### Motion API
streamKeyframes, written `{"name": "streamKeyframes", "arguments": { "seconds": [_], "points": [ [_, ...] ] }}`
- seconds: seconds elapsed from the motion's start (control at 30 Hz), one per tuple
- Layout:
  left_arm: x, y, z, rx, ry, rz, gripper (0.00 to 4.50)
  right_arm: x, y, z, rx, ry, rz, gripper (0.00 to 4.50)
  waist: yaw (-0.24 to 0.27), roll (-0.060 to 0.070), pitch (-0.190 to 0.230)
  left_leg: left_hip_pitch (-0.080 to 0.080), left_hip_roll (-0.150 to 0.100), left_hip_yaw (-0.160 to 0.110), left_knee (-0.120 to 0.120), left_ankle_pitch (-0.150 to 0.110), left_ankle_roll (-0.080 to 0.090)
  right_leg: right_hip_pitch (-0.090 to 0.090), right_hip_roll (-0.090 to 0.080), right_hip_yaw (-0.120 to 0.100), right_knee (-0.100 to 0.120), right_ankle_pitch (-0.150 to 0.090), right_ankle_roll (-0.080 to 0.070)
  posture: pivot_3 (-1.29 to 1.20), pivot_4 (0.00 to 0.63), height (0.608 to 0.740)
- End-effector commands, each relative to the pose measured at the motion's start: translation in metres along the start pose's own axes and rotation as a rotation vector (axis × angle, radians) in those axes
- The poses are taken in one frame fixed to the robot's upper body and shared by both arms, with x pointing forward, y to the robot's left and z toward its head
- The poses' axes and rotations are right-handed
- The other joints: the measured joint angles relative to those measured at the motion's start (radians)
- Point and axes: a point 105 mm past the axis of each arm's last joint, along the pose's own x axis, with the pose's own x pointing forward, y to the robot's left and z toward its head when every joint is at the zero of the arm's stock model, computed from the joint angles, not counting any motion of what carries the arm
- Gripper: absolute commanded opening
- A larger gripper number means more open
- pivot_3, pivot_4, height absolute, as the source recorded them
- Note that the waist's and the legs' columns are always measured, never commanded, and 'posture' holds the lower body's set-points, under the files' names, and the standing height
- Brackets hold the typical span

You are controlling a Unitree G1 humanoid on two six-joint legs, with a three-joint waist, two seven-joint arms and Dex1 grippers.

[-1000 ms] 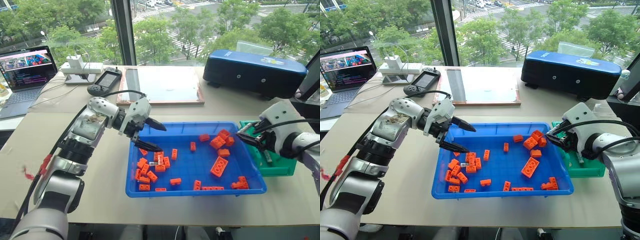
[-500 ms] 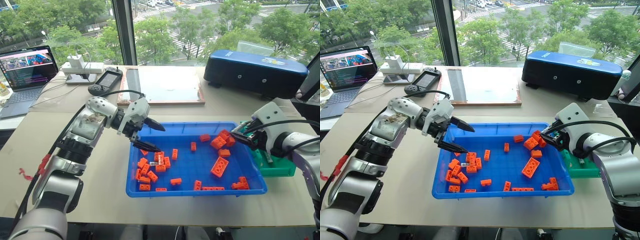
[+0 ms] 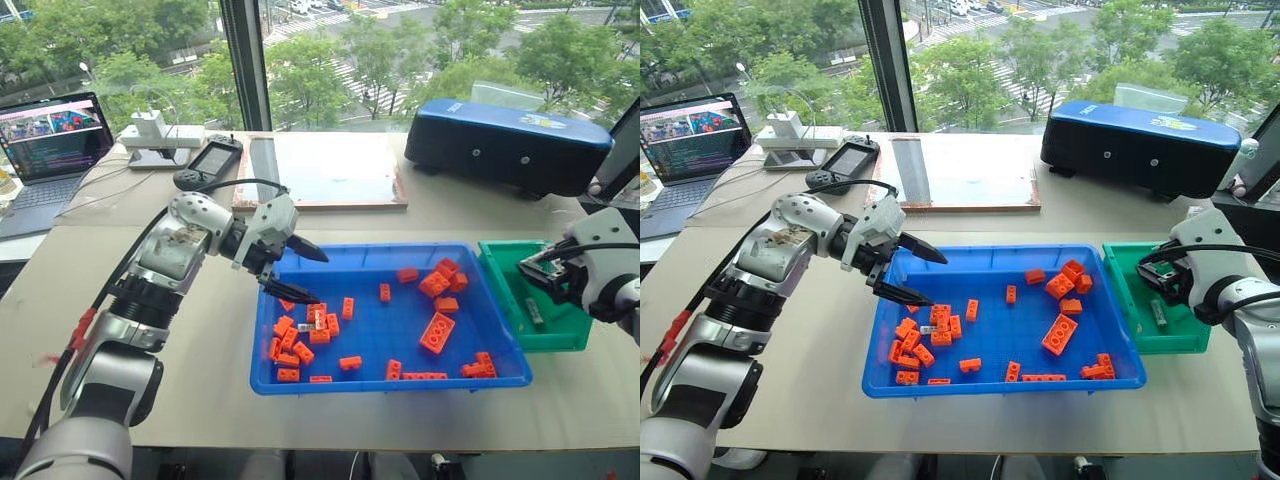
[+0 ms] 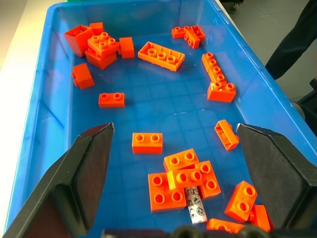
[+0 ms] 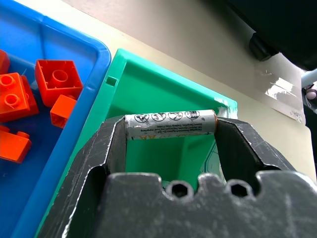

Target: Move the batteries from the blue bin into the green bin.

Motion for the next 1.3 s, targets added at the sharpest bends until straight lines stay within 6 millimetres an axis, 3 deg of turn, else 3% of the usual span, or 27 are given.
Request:
{"name": "streamKeyframes", "arguments": {
  "seconds": [0.03,0.1,0.23,0.37,0.43,0.5,0.63,0.7,0.9,1.07,1.3],
  "points": [
    [-0.001,-0.003,0.005,0.023,-0.018,0.008,4.27,-0.003,-0.011,0.001,0.001,-0.012,-0.05,2.51,0.002,0.0,0.0,0.0,0.0,0.0,0.0,0.0,0.0,0.0,0.0,0.0,0.0,0.0,0.0,0.0,0.15,0.732],
    [0.0,-0.005,0.005,0.02,-0.023,0.012,4.27,-0.003,-0.015,0.003,-0.004,-0.015,-0.061,3.51,0.004,0.0,0.0,0.0,0.0,0.0,0.0,0.0,0.0,0.0,0.0,0.0,0.0,0.0,0.0,0.0,0.15,0.732],
    [0.0,-0.007,0.004,0.009,-0.03,0.027,4.27,-0.004,-0.022,0.012,-0.038,-0.02,-0.072,4.48,0.004,0.0,0.0,0.0,0.0,0.0,0.0,0.0,0.0,0.0,0.0,0.0,0.0,0.0,0.0,0.0,0.15,0.732],
    [-0.002,-0.008,0.002,0.0,-0.031,0.045,4.27,-0.004,-0.022,0.028,-0.076,-0.056,-0.064,4.48,0.001,0.0,0.0,0.0,0.0,0.0,0.0,0.0,0.0,0.0,0.0,0.0,0.0,0.0,0.0,0.0,0.15,0.732],
    [-0.003,-0.008,0.001,-0.008,-0.032,0.055,4.27,-0.002,-0.013,0.044,-0.117,-0.1,-0.018,4.48,0.001,0.0,0.0,0.0,0.0,0.0,0.0,0.0,0.0,0.0,0.0,0.0,0.0,0.0,0.0,0.0,0.15,0.732],
    [-0.004,-0.008,0.0,-0.015,-0.031,0.062,4.27,-0.001,0.01,0.062,-0.141,-0.168,0.103,4.48,-0.001,0.0,0.0,0.0,0.0,0.0,0.0,0.0,0.0,0.0,0.0,0.0,0.0,0.0,0.0,0.0,0.15,0.732],
    [-0.013,-0.009,-0.005,-0.035,-0.011,0.094,4.27,-0.006,0.097,0.086,-0.218,-0.269,0.539,4.48,-0.008,0.0,0.0,0.0,0.001,0.0,0.0,0.0,0.0,0.0,0.0,0.0,0.0,0.0,0.0,0.0,0.15,0.732],
    [-0.02,-0.006,-0.007,-0.044,0.004,0.122,4.27,-0.008,0.13,0.083,-0.238,-0.261,0.692,4.48,-0.016,0.0,0.0,0.0,0.001,-0.001,0.0,0.0,0.0,0.0,0.0,0.0,0.0,0.0,0.0,0.0,0.15,0.732],
    [-0.042,-0.008,-0.017,-0.07,0.063,0.184,4.27,-0.002,0.193,0.08,-0.267,-0.265,0.947,4.48,-0.017,0.0,0.0,-0.001,0.0,-0.002,0.001,0.0,0.0,0.0,0.0,-0.001,0.0,0.0,0.0,0.0,0.15,0.732],
    [-0.05,-0.013,-0.019,-0.078,0.086,0.208,4.27,0.009,0.226,0.076,-0.282,-0.253,1.045,4.48,-0.019,0.0,0.0,0.0,0.0,-0.002,0.0,0.0,0.0,-0.001,0.0,-0.001,0.001,0.0,0.0,0.0,0.15,0.732],
    [-0.049,-0.017,-0.016,-0.08,0.084,0.217,4.27,0.025,0.242,0.062,-0.334,-0.23,1.105,4.48,-0.017,0.0,0.0,-0.001,0.0,-0.002,0.001,0.001,-0.001,-0.001,0.0,-0.001,0.001,0.0,0.0,0.0,0.15,0.732]
  ]
}}
